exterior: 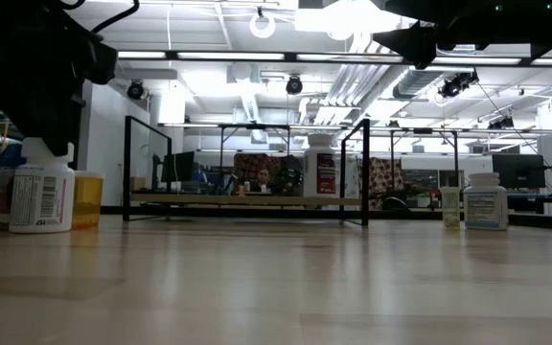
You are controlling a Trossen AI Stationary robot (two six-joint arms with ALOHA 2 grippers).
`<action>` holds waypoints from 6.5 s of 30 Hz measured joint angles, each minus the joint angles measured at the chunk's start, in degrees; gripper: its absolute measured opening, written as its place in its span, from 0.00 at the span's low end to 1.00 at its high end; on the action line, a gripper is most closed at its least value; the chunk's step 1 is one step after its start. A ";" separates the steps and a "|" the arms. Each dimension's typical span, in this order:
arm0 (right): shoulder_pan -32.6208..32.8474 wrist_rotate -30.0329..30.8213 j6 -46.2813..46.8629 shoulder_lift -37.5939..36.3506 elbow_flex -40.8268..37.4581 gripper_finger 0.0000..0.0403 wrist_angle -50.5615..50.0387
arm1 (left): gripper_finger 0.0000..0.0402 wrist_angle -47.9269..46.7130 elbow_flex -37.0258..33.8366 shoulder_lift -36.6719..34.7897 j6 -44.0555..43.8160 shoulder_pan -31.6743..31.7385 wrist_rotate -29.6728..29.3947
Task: Pick and place medicine bottles onto shelf by color
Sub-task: Put the left small white pill bottle on the shelf, then put the yellow pill bottle on the shelf
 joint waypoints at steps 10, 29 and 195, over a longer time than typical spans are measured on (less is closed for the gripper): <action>-0.01 -0.02 0.02 0.00 0.00 0.84 0.00 | 0.50 -0.31 0.54 0.00 3.60 -0.17 1.38; -0.01 0.00 -0.01 0.00 0.00 0.84 0.00 | 0.48 -0.08 21.09 0.52 40.06 3.40 -14.67; 0.01 0.00 -0.01 -0.02 0.02 0.84 0.43 | 0.59 86.50 -19.34 -21.66 69.04 16.13 16.59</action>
